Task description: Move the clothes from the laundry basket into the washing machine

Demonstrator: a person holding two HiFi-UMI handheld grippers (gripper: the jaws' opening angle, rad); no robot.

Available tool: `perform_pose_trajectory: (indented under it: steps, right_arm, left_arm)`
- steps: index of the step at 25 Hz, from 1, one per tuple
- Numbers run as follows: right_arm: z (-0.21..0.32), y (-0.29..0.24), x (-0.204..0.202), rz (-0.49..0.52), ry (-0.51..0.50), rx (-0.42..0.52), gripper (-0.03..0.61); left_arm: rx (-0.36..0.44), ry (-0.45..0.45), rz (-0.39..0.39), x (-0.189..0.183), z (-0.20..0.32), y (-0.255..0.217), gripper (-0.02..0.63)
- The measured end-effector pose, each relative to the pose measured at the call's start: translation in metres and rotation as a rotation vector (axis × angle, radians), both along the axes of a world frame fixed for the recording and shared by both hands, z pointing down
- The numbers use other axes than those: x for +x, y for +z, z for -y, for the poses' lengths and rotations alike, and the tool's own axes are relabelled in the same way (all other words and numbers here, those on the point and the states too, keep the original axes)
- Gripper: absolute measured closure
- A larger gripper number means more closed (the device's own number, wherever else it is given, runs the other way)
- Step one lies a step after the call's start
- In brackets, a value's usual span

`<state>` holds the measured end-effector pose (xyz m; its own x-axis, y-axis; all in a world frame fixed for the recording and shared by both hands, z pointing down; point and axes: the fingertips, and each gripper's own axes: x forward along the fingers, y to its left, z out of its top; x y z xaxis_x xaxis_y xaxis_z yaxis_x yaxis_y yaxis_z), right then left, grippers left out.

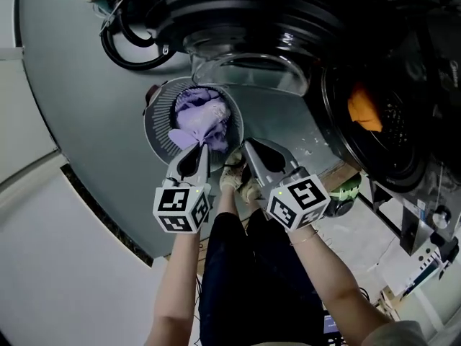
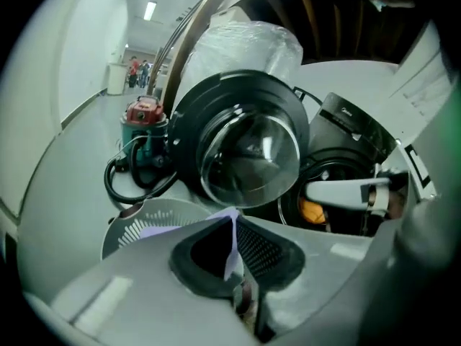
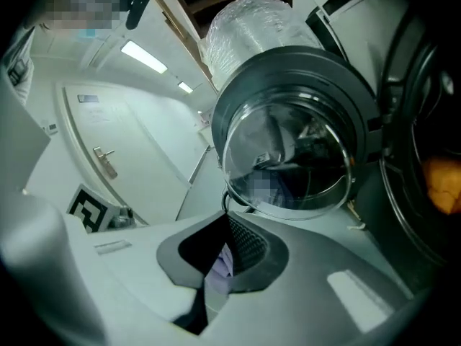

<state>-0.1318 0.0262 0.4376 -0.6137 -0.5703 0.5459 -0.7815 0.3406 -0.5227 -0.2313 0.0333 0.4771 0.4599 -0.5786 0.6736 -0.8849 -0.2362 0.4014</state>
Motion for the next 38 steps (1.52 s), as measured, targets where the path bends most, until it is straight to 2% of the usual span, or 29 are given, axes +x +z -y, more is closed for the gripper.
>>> perform_pose_trajectory:
  steps: [6,13,15,18,24,27,30,34,38]
  right_arm:
    - [-0.014,-0.062,0.023,0.016,0.004,0.016,0.546]
    - [-0.017,-0.143,0.051,0.007,0.038,0.103,0.503]
    - [-0.020,-0.163,0.056,0.007,0.036,0.129,0.455]
    - [-0.025,-0.184,0.062,0.018,0.046,0.162,0.335]
    - [-0.036,-0.222,0.085,-0.014,0.100,0.214,0.260]
    - [-0.034,-0.244,0.106,-0.066,0.152,0.266,0.194]
    - [-0.032,-0.269,0.133,-0.112,0.224,0.322,0.134]
    - [-0.032,-0.303,0.168,-0.125,0.323,0.382,0.115]
    - [-0.029,-0.335,0.196,-0.158,0.439,0.441,0.091]
  left_arm:
    - [0.132,0.147,-0.011,0.024,0.013,-0.108,0.591]
    - [0.257,0.233,-0.072,0.067,0.024,-0.219,0.591]
    - [0.289,0.261,-0.104,0.082,0.025,-0.248,0.591]
    - [0.357,0.314,-0.158,0.103,0.029,-0.296,0.591]
    - [0.484,0.454,-0.219,0.147,0.029,-0.384,0.591]
    - [0.542,0.529,-0.264,0.178,0.027,-0.429,0.591]
    - [0.606,0.605,-0.340,0.211,0.021,-0.473,0.591]
    - [0.684,0.703,-0.434,0.253,0.012,-0.529,0.591]
    - [0.741,0.798,-0.493,0.288,-0.003,-0.568,0.591]
